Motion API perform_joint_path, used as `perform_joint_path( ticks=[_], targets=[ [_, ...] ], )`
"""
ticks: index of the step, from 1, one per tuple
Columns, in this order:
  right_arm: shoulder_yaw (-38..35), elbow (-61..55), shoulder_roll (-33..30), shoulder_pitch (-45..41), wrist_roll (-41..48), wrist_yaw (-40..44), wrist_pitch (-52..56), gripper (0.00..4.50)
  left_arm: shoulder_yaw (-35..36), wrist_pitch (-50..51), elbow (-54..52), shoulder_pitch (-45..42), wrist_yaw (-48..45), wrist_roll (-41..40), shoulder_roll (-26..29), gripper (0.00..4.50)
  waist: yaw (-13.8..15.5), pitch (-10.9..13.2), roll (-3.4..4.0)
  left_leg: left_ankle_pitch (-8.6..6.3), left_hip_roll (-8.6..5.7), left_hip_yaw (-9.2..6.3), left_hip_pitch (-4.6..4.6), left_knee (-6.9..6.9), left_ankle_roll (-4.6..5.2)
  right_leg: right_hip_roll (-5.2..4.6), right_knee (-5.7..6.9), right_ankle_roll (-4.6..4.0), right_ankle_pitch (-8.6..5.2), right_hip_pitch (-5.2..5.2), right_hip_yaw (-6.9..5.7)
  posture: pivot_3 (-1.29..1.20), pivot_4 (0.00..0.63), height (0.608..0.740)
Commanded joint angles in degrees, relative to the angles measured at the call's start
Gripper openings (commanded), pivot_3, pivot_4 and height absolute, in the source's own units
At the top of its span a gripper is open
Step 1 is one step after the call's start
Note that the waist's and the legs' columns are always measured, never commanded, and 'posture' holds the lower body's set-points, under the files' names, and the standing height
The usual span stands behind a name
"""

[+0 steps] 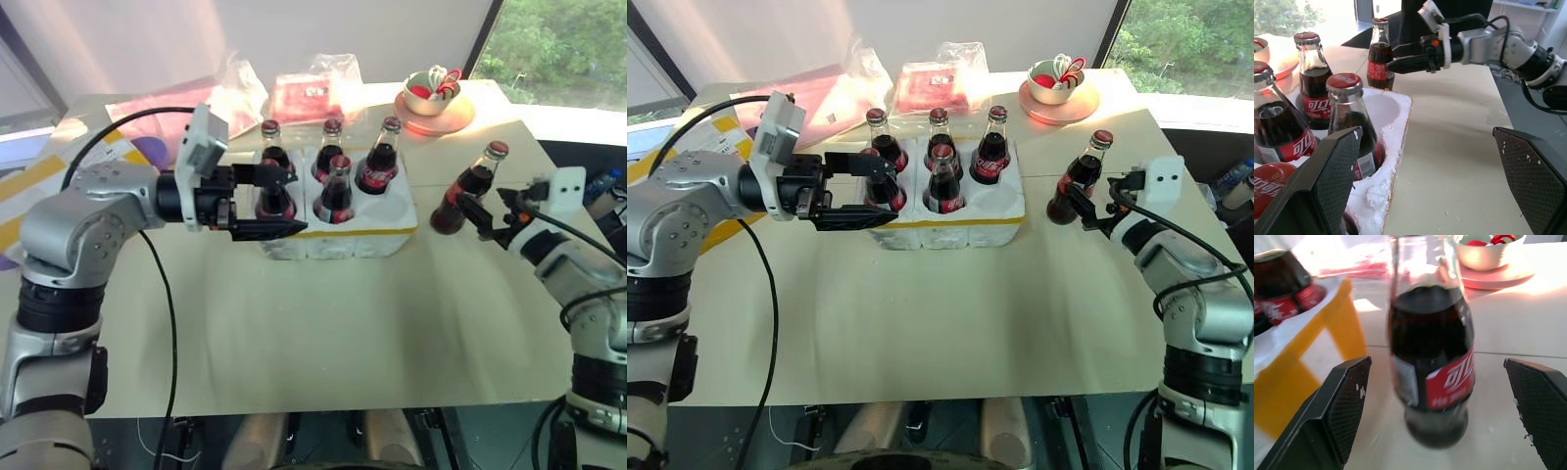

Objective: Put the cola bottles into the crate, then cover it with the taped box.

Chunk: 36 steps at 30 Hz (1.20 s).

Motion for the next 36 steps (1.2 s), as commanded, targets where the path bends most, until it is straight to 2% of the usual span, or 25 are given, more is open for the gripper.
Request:
perform_joint_path(
  ticks=[1,7,9,12,16,20,24,33,36],
  targets=[
    [1.11,4.11,0.67,-3.35,-1.48,1.97,-3.48,4.44,2.21,0.09,-2.53,0.57,0.76,-1.05,0.82,4.50,-0.04,0.00,0.00,0.00,0.00,0.00,0.00,0.00,0.00,0.00,0.00,0.00,0.00,0.00,0.00,0.00,0.150,0.739],
    [3.89,14.68,2.52,-9.31,-4.97,3.29,-8.01,4.44,2.77,0.39,-3.21,1.04,1.99,-1.62,1.13,4.50,-0.14,0.00,0.00,0.01,0.00,0.00,0.00,0.00,-0.01,0.02,0.01,-0.01,0.01,-0.01,0.00,0.00,0.150,0.739],
    [3.72,16.61,3.04,-10.41,-5.35,3.21,-9.12,3.92,2.90,0.45,-3.33,1.09,2.27,-1.89,1.40,4.50,-0.06,0.00,0.00,0.05,0.00,-0.01,0.00,0.00,-0.08,0.02,0.03,-0.01,0.01,-0.02,0.00,0.00,0.150,0.739],
    [2.96,15.31,3.35,-11.00,-4.41,3.80,-9.10,2.79,3.05,0.48,-3.32,1.15,2.56,-2.12,1.70,4.50,-0.16,0.00,0.00,0.07,-0.01,-0.01,-0.01,0.00,-0.12,0.02,0.03,-0.01,0.01,-0.02,0.00,0.00,0.150,0.739],
    [0.12,10.65,4.21,-11.95,-0.40,3.99,-8.33,2.83,3.32,0.71,-3.78,1.53,2.87,-2.55,1.90,4.50,-0.36,0.02,0.03,0.06,-0.01,-0.02,-0.01,-0.03,-0.10,0.03,0.04,-0.01,0.01,-0.06,0.00,0.00,0.150,0.739],
    [-4.28,3.94,6.51,-16.41,9.41,3.06,-5.00,2.83,3.24,0.71,-3.79,1.72,2.84,-2.55,1.83,4.50,-1.06,0.08,0.14,0.10,-0.01,-0.01,-0.11,-0.05,-0.17,0.03,0.07,-0.01,0.01,-0.20,0.02,0.00,0.150,0.739],
    [-4.03,-0.73,7.72,-18.82,15.87,2.36,0.04,2.83,2.95,0.54,-3.44,1.41,2.77,-2.35,1.60,4.50,-1.38,0.10,0.16,0.09,0.00,-0.01,-0.12,-0.08,-0.16,0.03,0.08,-0.01,0.01,-0.24,0.02,0.00,0.150,0.739],
    [7.55,-2.44,7.77,-16.77,9.29,4.99,0.65,2.83,2.75,0.11,-3.14,1.31,2.74,-1.99,1.33,4.50,-1.17,0.06,0.10,0.01,-0.03,-0.04,-0.12,-0.04,-0.02,0.02,0.08,-0.01,0.01,-0.20,0.02,0.00,0.150,0.739],
    [8.95,-3.56,8.25,-15.91,9.26,6.38,0.74,2.83,2.96,0.01,-3.11,1.62,2.81,-1.82,1.54,4.50,-1.44,0.03,0.05,0.05,-0.02,-0.04,-0.11,-0.04,-0.10,0.04,0.08,-0.01,0.01,-0.19,0.02,0.00,0.150,0.739]
  ],
)
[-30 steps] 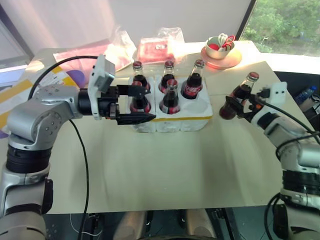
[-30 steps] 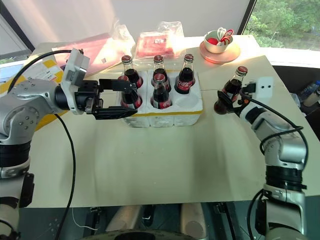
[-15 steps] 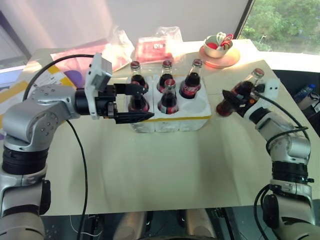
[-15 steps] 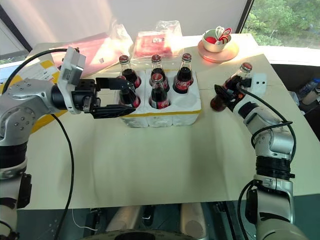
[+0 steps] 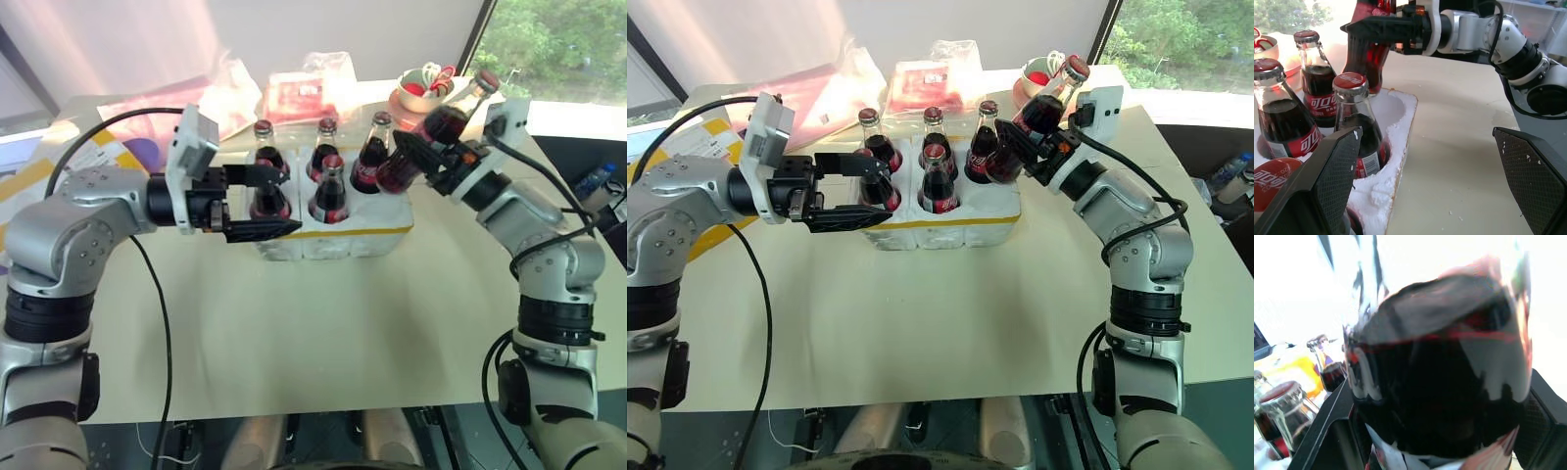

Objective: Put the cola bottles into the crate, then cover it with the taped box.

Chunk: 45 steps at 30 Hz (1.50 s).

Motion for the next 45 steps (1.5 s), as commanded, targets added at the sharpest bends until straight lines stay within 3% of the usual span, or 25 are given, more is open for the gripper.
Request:
perform_joint_path(
  ticks=[1,11,30,33,42,45],
  targets=[
    [1.20,-3.13,0.24,0.45,0.43,2.33,-0.48,2.83,1.51,-0.96,-1.16,-0.11,0.28,-0.05,0.37,4.50,-0.24,0.00,0.00,-0.01,0.00,0.01,0.01,0.00,0.01,0.00,0.00,0.00,0.00,0.00,0.00,0.00,0.150,0.739],
    [-1.64,-8.24,-0.72,0.57,6.33,3.43,3.62,2.83,1.96,-0.92,-1.67,0.46,0.93,-0.29,0.54,4.50,-0.01,0.01,0.01,-0.02,0.02,0.00,0.00,-0.02,0.03,0.00,0.01,0.00,0.00,-0.03,0.00,0.00,0.150,0.739],
    [13.58,-0.21,-1.63,1.23,-13.73,8.10,-2.98,2.83,1.65,-1.15,-1.62,0.09,0.38,-0.01,1.00,4.50,-0.21,0.00,0.00,0.02,0.00,0.00,-0.01,-0.01,-0.04,0.00,0.02,0.00,0.00,-0.04,0.00,0.00,0.150,0.739],
    [13.79,0.72,-1.41,0.95,-13.71,8.97,-1.13,4.29,1.59,-1.30,-1.70,0.29,0.27,0.42,1.45,4.50,-0.24,0.00,-0.01,0.00,0.00,0.00,0.02,0.00,0.00,0.00,0.02,0.00,0.00,-0.01,0.00,0.00,0.150,0.739],
    [5.20,-10.44,-8.66,2.94,-1.46,17.92,6.01,4.44,6.05,-0.58,-4.58,6.11,2.52,0.25,5.39,4.50,0.06,0.00,-0.01,-0.03,0.01,-0.01,-0.01,-0.02,0.05,-0.01,-0.02,0.00,0.00,-0.02,0.00,0.00,0.150,0.739],
    [-5.68,-13.49,-17.22,3.74,7.61,22.98,10.94,4.44,13.27,1.33,-6.54,12.20,5.81,0.15,8.65,4.50,0.12,0.02,0.01,-0.07,0.00,-0.01,-0.01,-0.02,0.11,-0.04,-0.03,0.00,0.00,-0.01,0.00,0.00,0.150,0.739]
  ],
)
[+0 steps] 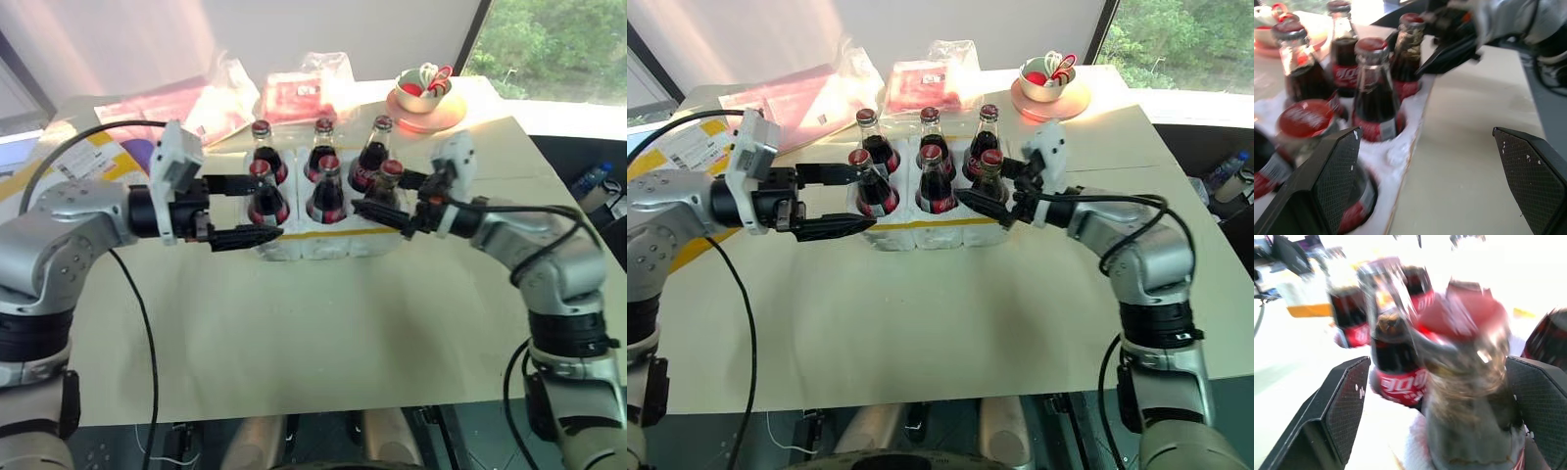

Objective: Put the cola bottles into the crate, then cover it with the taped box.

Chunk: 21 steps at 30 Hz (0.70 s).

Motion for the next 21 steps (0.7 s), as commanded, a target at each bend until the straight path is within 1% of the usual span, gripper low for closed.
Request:
perform_joint_path(
  ticks=[1,4,5,7,10,12,15,17,19,21],
  targets=[
    [-12.04,-4.84,-7.71,0.37,9.93,4.63,4.23,4.44,9.12,1.27,-3.03,4.89,3.25,-0.53,3.68,4.50,0.08,0.03,0.00,-0.01,0.00,0.00,-0.02,0.00,0.01,-0.01,-0.02,0.00,0.00,-0.01,0.00,0.00,0.150,0.739],
    [-18.31,-2.08,-14.92,1.47,14.31,8.69,7.43,4.44,16.63,1.68,-5.70,12.83,7.27,2.09,5.80,4.50,0.11,0.01,-0.03,-0.02,0.02,-0.01,0.01,0.00,0.03,-0.07,-0.04,0.00,0.00,0.05,0.00,0.00,0.150,0.739],
    [-19.54,-1.31,-16.85,1.99,14.61,10.05,7.61,4.44,19.17,1.79,-6.45,15.46,8.50,3.14,6.39,4.50,-0.01,0.01,-0.02,-0.03,0.02,-0.01,0.03,0.00,0.03,-0.13,-0.06,0.00,-0.01,0.08,0.00,0.00,0.150,0.739],
    [-20.31,-0.91,-18.74,2.89,14.20,10.98,6.40,4.44,24.73,2.16,-6.92,20.24,9.90,4.12,6.92,4.50,-0.02,0.00,-0.04,-0.04,0.04,0.02,0.04,-0.01,0.05,-0.18,-0.07,-0.01,-0.01,0.08,0.00,0.00,0.150,0.739],
    [-19.94,0.62,-18.58,2.60,13.73,10.38,5.15,4.44,35.48,6.60,-3.69,23.93,13.58,1.13,4.91,4.50,0.00,0.00,-0.04,-0.04,0.09,0.04,0.04,0.00,0.04,-0.17,-0.09,-0.01,-0.02,0.08,-0.01,0.00,0.150,0.739],
    [-19.66,1.01,-18.18,2.59,14.16,10.49,4.88,4.44,40.85,8.42,-1.54,25.80,15.31,0.02,3.51,4.50,0.09,0.00,-0.03,-0.04,0.09,0.05,0.04,0.02,0.04,-0.17,-0.08,-0.01,-0.02,0.08,-0.02,0.00,0.150,0.739],
    [-17.80,0.97,-17.39,2.18,13.92,11.66,3.40,4.44,48.71,6.24,4.80,30.57,18.93,3.35,-0.03,4.50,0.02,-0.01,-0.01,-0.05,0.08,0.06,0.04,0.01,0.04,-0.18,-0.12,0.01,-0.02,0.08,-0.02,0.00,0.150,0.739],
    [-17.04,1.72,-17.22,1.40,14.20,11.86,3.44,4.44,51.23,3.82,8.22,33.40,20.21,5.57,-1.15,4.50,-0.10,-0.01,-0.02,-0.07,0.09,0.11,0.05,-0.01,0.06,-0.19,-0.10,0.01,-0.02,0.05,-0.02,0.00,0.150,0.739],
    [-15.97,2.23,-17.87,1.53,12.80,12.91,2.18,4.44,49.70,-3.90,10.08,38.78,19.27,12.29,-0.27,4.50,0.07,0.00,-0.13,-0.07,0.11,0.11,0.03,-0.03,0.06,-0.19,-0.10,0.01,-0.02,0.04,-0.01,0.00,0.150,0.739],
    [-15.53,3.35,-18.23,0.93,12.58,13.34,1.93,4.44,47.84,-12.29,14.09,44.00,18.00,19.30,1.58,4.50,0.32,-0.04,-0.21,-0.08,0.10,0.15,0.02,-0.02,0.06,-0.24,-0.15,0.00,-0.02,0.05,0.00,0.00,0.150,0.739]
  ],
)
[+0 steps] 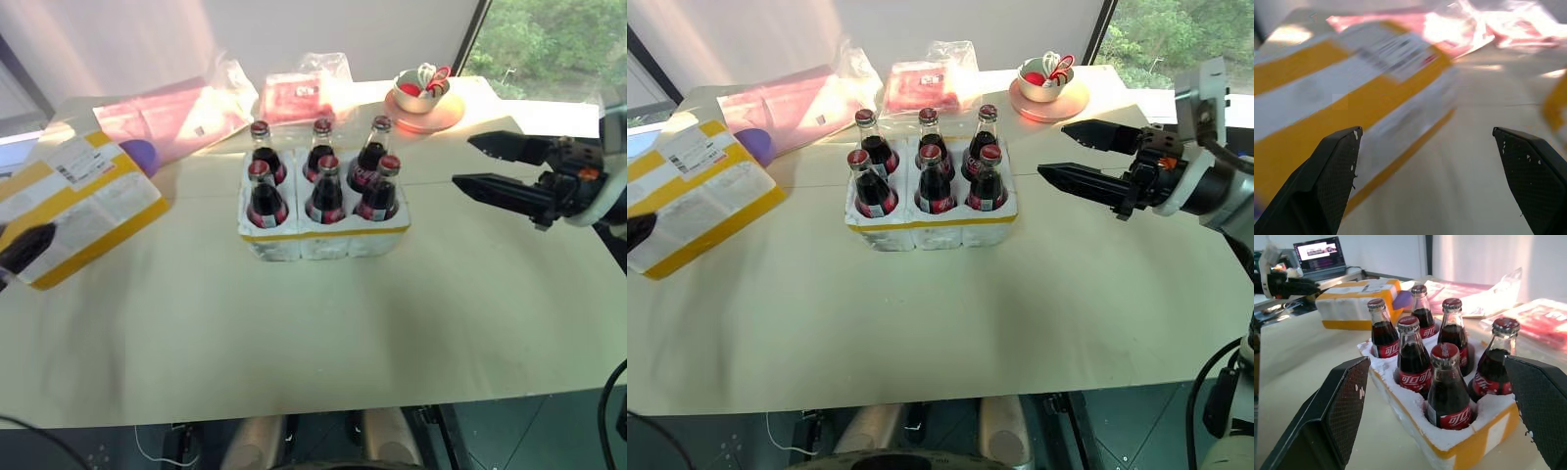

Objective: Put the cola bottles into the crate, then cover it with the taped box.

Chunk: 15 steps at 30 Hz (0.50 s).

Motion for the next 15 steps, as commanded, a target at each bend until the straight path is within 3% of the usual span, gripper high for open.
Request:
perform_joint_path(
  ticks=[1,7,15],
  targets=[
    [-0.34,1.23,-1.15,-2.20,-0.07,1.08,-1.63,4.44,-1.14,-15.56,5.47,6.93,-1.35,12.46,4.59,4.50,0.39,-0.05,-0.07,-0.02,0.00,0.01,0.00,0.00,-0.01,-0.01,-0.10,-0.06,-0.03,0.03,0.00,0.00,0.150,0.739],
    [0.50,2.79,-1.19,-2.16,-1.08,1.26,-2.48,4.44,-10.60,-41.72,27.24,12.61,4.27,32.28,14.89,4.50,1.56,-0.09,-0.07,-0.13,0.08,0.07,0.02,-0.06,-0.13,0.02,-0.61,-0.34,-0.03,0.02,-0.02,0.00,0.150,0.739],
    [-0.07,3.15,-0.98,-2.27,-0.69,0.02,-1.90,4.44,-30.87,-59.72,47.24,-1.48,17.56,47.19,21.26,4.50,1.19,-0.15,-0.14,-0.12,0.16,0.39,0.01,-0.50,-0.11,0.01,-0.64,-0.10,0.12,-0.08,0.02,0.00,0.150,0.739]
  ],
)
